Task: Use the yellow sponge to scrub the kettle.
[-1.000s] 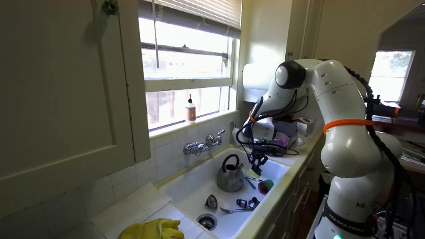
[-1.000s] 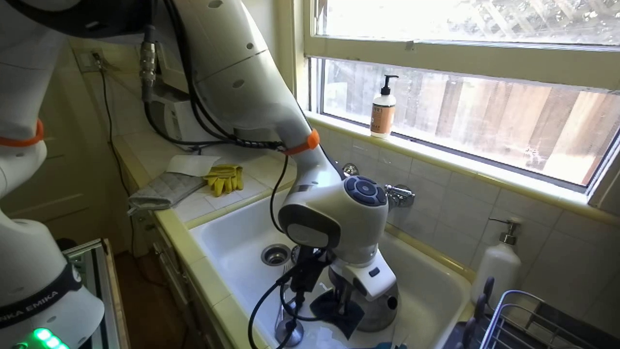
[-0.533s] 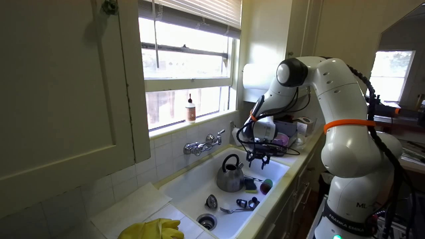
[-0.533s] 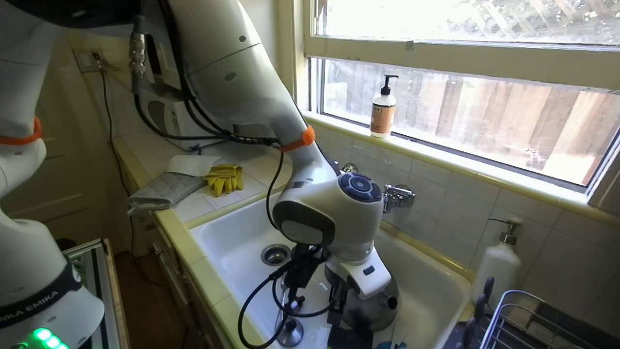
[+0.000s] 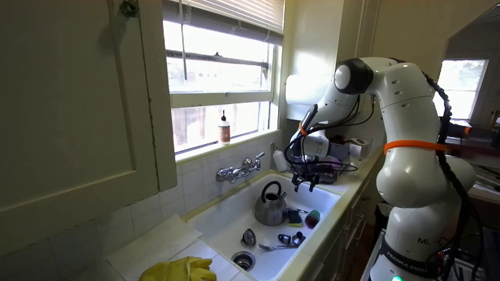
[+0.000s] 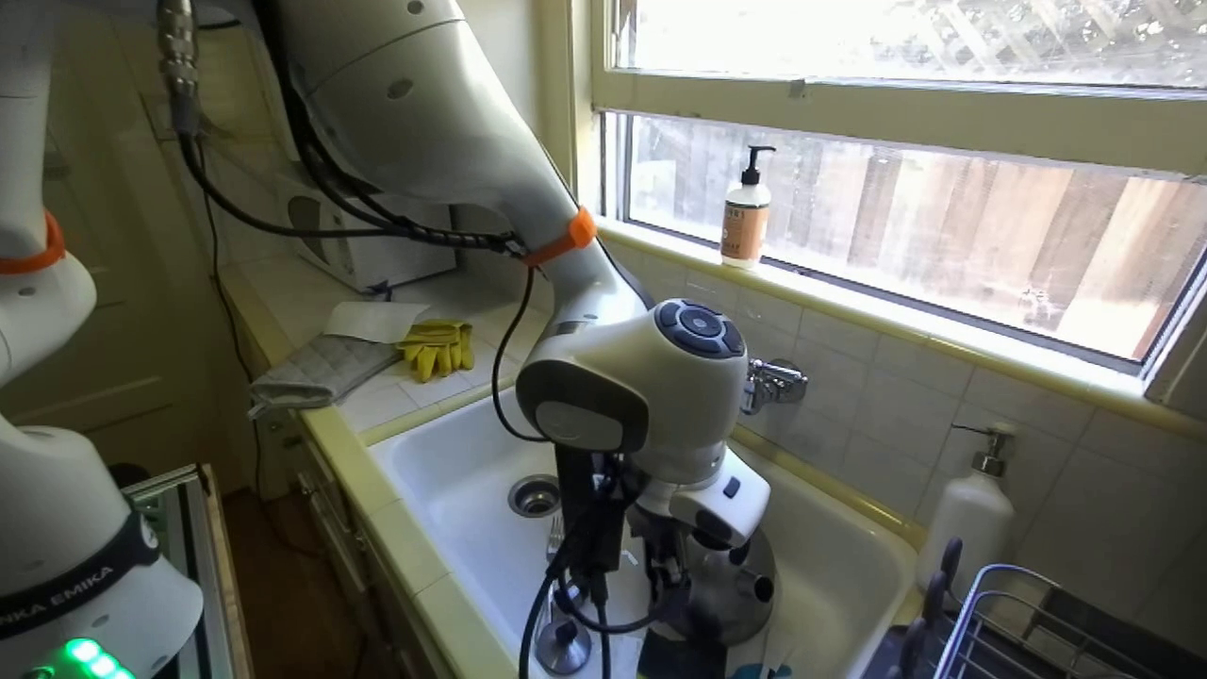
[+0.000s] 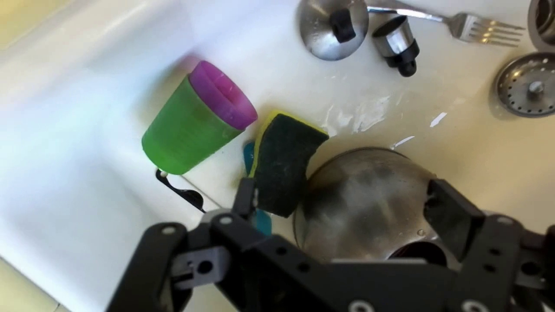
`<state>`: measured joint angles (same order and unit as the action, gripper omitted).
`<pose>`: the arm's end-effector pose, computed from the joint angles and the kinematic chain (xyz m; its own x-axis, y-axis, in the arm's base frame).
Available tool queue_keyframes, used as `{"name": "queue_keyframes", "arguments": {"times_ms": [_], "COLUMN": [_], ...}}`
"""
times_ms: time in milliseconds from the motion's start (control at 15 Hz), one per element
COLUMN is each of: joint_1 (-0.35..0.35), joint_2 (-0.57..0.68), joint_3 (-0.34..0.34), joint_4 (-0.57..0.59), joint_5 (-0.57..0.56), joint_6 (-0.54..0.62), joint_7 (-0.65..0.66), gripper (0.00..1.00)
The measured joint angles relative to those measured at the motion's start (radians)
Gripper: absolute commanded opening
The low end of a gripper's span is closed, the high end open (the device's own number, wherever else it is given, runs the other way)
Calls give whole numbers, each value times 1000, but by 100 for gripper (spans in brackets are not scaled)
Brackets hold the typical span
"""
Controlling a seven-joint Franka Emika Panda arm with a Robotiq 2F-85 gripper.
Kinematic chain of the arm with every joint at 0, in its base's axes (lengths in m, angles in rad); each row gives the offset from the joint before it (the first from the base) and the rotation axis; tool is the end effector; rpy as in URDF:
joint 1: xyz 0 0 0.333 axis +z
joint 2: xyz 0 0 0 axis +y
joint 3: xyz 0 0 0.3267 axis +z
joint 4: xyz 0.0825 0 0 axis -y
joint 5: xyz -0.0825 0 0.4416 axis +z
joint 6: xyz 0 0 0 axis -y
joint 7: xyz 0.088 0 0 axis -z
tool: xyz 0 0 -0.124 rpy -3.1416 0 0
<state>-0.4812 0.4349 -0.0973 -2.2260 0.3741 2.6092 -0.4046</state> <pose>0.4734 -0.3194 0.1137 0.8810 -0.4730 -0.0077 -0.4689 -0.8711 -0.1461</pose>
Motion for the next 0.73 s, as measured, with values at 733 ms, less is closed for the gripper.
{"name": "queue_keyframes", "arguments": {"times_ms": [733], "joint_1": [-16], "joint_2": [-167], "joint_3": [-51], "joint_4": [-14], "joint_5": [-125], "joint_6": [-213], "joint_7": [-403], "gripper": [100]}}
